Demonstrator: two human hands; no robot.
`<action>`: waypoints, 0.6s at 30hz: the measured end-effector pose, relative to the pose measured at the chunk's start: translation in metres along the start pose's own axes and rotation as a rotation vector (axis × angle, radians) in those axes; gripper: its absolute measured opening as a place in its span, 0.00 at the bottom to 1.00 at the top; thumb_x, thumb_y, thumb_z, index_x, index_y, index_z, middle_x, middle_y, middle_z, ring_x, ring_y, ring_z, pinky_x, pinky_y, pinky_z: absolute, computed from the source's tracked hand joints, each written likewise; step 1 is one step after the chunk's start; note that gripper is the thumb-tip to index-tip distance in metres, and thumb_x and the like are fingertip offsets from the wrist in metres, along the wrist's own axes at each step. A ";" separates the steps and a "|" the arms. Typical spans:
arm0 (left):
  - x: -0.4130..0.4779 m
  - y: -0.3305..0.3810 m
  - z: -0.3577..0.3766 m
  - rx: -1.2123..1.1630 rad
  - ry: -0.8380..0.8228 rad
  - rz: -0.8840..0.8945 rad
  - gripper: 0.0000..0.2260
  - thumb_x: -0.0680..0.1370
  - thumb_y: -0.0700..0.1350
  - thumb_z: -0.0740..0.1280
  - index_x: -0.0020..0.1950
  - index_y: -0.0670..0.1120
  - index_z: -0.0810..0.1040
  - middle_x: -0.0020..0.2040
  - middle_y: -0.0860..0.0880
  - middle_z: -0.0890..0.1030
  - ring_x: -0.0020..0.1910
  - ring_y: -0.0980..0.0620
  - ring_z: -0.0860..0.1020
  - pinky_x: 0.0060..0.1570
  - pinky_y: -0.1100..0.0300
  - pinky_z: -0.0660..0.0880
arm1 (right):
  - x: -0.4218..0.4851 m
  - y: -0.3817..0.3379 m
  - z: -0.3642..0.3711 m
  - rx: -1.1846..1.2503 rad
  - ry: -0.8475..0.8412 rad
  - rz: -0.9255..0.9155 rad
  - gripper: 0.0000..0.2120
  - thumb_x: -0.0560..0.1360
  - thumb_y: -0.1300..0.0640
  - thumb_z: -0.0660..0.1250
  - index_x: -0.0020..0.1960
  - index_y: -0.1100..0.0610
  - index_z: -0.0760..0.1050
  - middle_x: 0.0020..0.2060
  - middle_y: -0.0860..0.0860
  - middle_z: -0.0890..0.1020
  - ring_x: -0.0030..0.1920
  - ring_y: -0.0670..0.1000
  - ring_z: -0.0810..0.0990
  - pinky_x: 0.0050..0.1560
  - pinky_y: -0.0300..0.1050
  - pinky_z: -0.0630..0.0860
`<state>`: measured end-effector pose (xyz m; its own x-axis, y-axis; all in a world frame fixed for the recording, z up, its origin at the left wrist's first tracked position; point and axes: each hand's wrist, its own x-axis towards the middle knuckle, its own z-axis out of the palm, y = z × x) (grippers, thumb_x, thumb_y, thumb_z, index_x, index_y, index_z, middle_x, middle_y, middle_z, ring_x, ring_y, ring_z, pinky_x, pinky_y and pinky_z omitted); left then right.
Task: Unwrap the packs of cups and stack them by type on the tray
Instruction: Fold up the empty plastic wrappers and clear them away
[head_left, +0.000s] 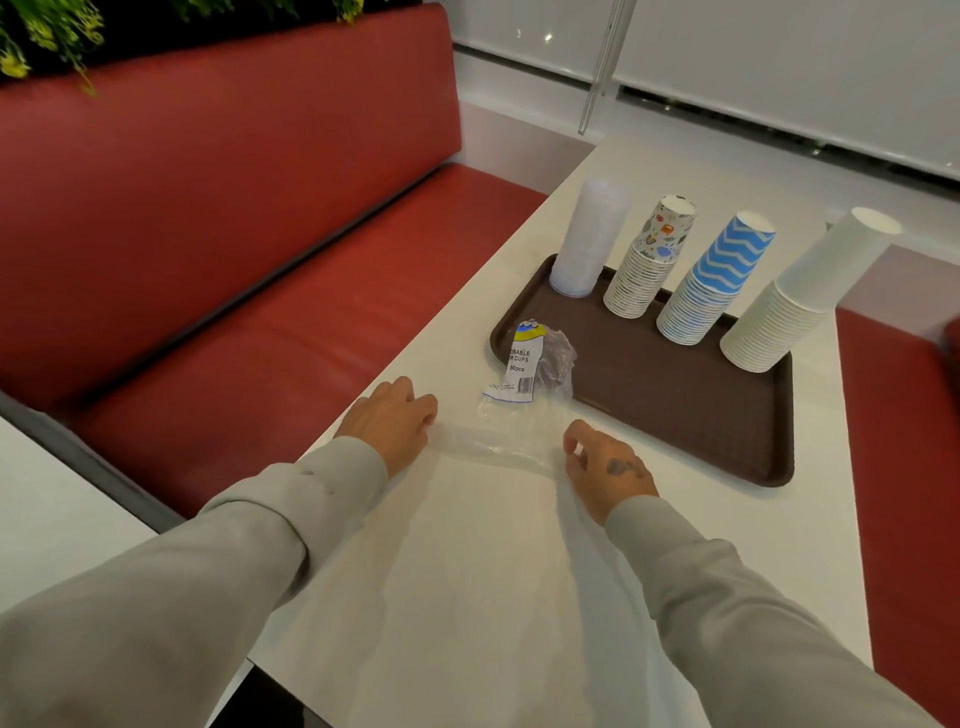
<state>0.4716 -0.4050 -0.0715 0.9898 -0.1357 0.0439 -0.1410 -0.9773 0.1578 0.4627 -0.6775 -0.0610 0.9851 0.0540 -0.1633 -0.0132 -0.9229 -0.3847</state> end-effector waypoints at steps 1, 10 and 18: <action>0.001 -0.001 0.000 0.025 0.001 0.038 0.10 0.80 0.42 0.60 0.58 0.50 0.76 0.54 0.49 0.72 0.53 0.47 0.71 0.44 0.57 0.60 | -0.001 -0.001 0.001 -0.048 0.015 -0.045 0.07 0.81 0.57 0.57 0.55 0.49 0.73 0.47 0.50 0.74 0.47 0.56 0.75 0.46 0.45 0.71; 0.002 0.026 0.004 0.082 -0.005 0.514 0.17 0.69 0.50 0.62 0.55 0.49 0.83 0.47 0.53 0.83 0.46 0.48 0.80 0.43 0.55 0.76 | -0.002 -0.005 0.004 -0.198 0.044 -0.160 0.13 0.79 0.53 0.60 0.59 0.52 0.78 0.58 0.49 0.73 0.59 0.54 0.70 0.56 0.47 0.68; 0.018 0.056 -0.001 -0.029 -0.144 0.284 0.16 0.82 0.43 0.57 0.69 0.52 0.73 0.60 0.48 0.77 0.61 0.45 0.71 0.60 0.56 0.65 | -0.007 0.002 0.003 -0.170 -0.015 -0.167 0.13 0.81 0.48 0.59 0.62 0.48 0.77 0.59 0.45 0.75 0.63 0.51 0.69 0.64 0.49 0.63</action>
<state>0.4815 -0.4616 -0.0606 0.9035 -0.4259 -0.0490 -0.4104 -0.8923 0.1877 0.4552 -0.6782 -0.0637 0.9685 0.2155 -0.1245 0.1797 -0.9516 -0.2493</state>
